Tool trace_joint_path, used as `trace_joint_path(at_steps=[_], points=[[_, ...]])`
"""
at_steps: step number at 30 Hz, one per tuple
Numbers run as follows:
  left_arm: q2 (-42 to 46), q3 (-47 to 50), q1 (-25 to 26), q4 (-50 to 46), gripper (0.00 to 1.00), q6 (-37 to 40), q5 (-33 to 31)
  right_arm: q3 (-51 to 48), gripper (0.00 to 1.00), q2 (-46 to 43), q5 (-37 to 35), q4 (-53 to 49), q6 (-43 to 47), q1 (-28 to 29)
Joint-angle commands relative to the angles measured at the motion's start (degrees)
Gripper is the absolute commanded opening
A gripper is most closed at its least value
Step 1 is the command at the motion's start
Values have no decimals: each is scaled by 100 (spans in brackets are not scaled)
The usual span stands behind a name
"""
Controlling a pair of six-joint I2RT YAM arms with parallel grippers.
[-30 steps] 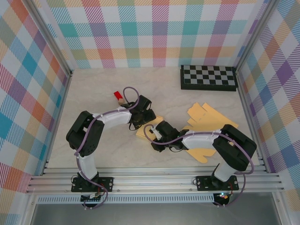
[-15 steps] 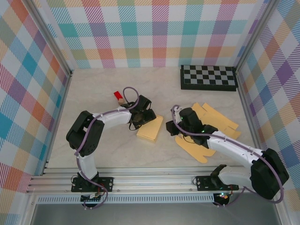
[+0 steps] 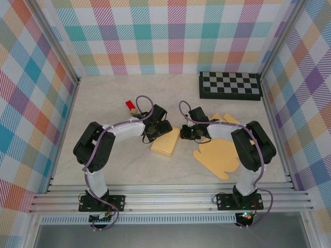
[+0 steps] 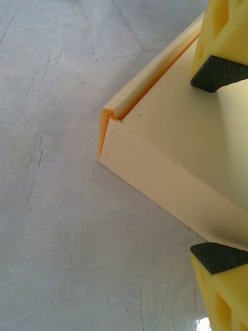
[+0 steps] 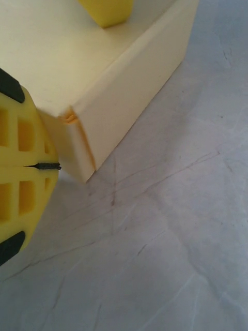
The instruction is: Fold the paper box
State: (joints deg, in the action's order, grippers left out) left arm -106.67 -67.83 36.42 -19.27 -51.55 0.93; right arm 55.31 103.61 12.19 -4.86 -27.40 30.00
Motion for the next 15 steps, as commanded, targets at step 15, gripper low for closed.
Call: trace_joint_path(at_steps=[15], points=[[-652,10,-68,-819,79,-77,-99,-401,0,-570,522,186,-836,328]])
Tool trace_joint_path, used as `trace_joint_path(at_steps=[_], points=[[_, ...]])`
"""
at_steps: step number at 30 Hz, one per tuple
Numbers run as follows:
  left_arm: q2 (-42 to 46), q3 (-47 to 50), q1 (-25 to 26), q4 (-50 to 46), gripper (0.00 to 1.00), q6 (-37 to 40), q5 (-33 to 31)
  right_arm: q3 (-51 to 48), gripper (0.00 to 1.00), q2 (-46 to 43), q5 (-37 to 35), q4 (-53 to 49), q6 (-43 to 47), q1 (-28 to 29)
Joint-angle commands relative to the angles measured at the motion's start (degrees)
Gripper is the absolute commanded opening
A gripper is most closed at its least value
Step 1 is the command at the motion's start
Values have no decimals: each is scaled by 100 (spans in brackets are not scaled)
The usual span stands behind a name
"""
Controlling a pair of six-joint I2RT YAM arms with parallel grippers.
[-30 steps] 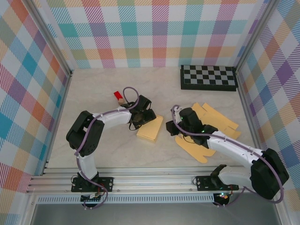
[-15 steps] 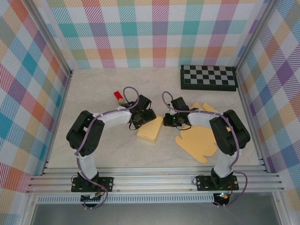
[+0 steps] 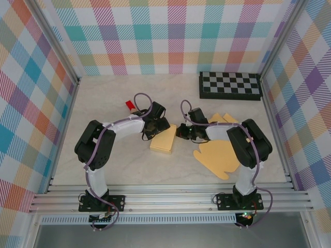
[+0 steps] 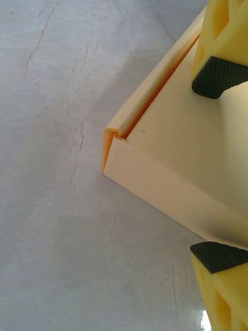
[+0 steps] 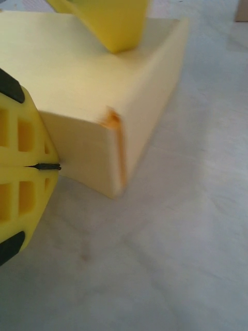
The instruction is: Fold the paper box
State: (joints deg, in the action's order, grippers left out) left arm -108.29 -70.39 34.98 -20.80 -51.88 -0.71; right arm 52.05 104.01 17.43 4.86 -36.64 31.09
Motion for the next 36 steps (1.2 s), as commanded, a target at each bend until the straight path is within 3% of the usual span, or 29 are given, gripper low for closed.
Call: trace_joint_path(at_steps=[1,6,9,22,36], points=[[-467,293,53,-678,79,-50,2,-209,0,-812,-42,-1038,26,222],[-438,335,18,-679,79,-125,-105,-1278,0,-1659,117,-874,-848,447],[-437,351,26,-649,79,-191,-74,-1529,0,-1698,127,-551,-1081,653],[-157,683,60,-482,79,-567,-96,-932,0,-456,162,1198,-1616,1384],[-49,1299,122,274,76,-1280,134,-827,0,-150,-215,3223,-2633,1705]])
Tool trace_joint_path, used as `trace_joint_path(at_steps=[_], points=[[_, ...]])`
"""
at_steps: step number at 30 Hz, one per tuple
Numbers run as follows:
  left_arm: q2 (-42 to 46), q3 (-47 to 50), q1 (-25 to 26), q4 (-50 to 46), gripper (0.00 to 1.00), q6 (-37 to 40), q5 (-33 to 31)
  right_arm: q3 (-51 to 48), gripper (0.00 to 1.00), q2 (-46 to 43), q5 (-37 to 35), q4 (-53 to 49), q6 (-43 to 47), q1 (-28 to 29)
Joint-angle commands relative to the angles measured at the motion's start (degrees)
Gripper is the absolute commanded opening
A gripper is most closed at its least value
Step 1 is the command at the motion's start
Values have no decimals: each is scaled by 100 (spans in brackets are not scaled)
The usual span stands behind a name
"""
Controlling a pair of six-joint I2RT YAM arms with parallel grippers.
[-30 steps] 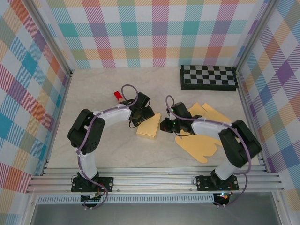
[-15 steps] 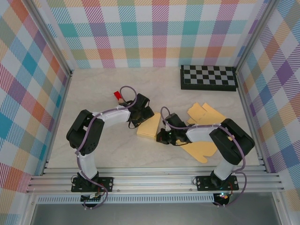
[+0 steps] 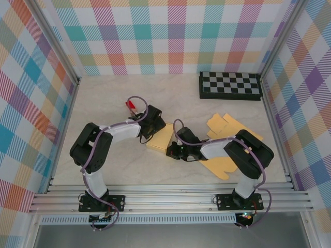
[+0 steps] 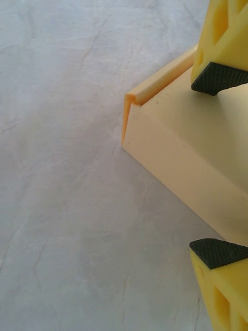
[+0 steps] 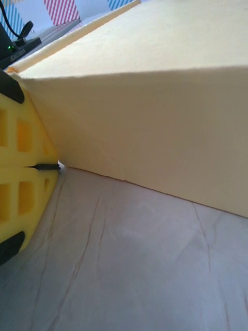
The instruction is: Fold the paper box
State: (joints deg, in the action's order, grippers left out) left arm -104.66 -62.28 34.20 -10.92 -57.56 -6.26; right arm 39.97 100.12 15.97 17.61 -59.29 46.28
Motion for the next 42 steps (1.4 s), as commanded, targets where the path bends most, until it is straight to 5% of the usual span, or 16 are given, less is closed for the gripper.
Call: trace_joint_path(at_steps=[1,7,19,23,26,30,36,42], points=[[-431,478,217,-712,76,-720,707,446,0,296,-107,2058,-398,225],[-450,140,132,-1116,76,-323,644,662,0,279,-299,1803,-380,389],[103,-1599,-786,-3211,83,1714,-497,1024,16,-1800,-1854,-3335,2513,-55],[1292,-1078,-853,-3433,85,1484,-797,1429,25,-1707,-1727,-3542,3706,-701],[2289,-96,-805,-3084,86,993,-268,1927,45,-1246,-1415,-3481,4728,-996],[3124,1643,-318,-1602,90,-223,654,2699,56,-353,-656,-3408,5618,-1209],[2911,2136,596,-254,93,-1013,395,3765,58,872,-347,-3753,6031,-1259],[2358,1923,681,45,92,-1122,-22,3919,57,1305,24,-3705,5734,-1256]])
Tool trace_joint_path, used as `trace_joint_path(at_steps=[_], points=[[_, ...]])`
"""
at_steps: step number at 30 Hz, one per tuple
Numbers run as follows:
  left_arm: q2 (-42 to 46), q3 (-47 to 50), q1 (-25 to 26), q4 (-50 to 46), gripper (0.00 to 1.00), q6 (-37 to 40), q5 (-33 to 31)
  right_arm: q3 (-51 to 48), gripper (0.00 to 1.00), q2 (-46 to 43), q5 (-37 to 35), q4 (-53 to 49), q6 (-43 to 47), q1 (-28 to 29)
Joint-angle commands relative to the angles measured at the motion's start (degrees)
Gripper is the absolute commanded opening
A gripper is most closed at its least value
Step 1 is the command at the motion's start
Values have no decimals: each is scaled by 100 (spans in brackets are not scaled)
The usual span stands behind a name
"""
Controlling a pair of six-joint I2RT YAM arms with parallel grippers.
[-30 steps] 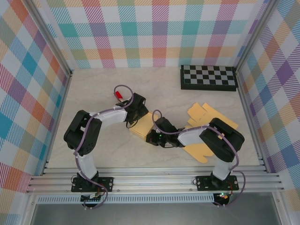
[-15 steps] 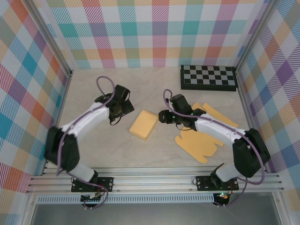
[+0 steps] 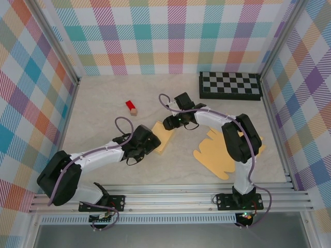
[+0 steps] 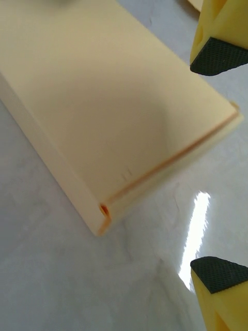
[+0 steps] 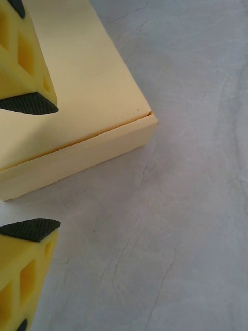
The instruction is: Fold the paper box
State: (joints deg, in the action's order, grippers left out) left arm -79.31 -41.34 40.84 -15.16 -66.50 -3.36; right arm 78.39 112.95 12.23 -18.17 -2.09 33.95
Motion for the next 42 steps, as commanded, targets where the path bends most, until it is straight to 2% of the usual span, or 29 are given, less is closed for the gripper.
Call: trace_joint_path(at_steps=[1,7,13,17,22,26,30,34,38,42], points=[[-269,-204,-17,498,92,-203,-354,-17,57,-3,434,-69,-88,-23],[-983,-496,-594,732,86,41,-75,-911,48,-428,804,674,-1220,1],[-1088,-1174,-1704,13,83,1029,-115,-1471,40,-682,820,1470,-2821,355],[-1485,-1625,-2394,-431,82,1624,205,-943,40,-204,638,1700,-3422,748],[-1742,-1709,-3161,-418,81,1956,493,-103,39,464,66,1619,-4183,1060],[-1866,-2823,-3686,-1416,80,2570,59,327,39,901,-339,1833,-4998,1348],[-1728,-3784,-3788,-2219,80,3026,-408,1348,39,1564,-239,1735,-5069,1632],[-1251,-3731,-3770,-2352,80,3110,-396,1504,40,1567,-356,1704,-4977,1652],[-567,-3151,-3608,-2412,80,3100,-270,808,43,611,-918,1051,-4144,1409],[190,-2511,-3090,-2375,79,2992,-125,-420,45,-785,-1611,207,-3430,803]])
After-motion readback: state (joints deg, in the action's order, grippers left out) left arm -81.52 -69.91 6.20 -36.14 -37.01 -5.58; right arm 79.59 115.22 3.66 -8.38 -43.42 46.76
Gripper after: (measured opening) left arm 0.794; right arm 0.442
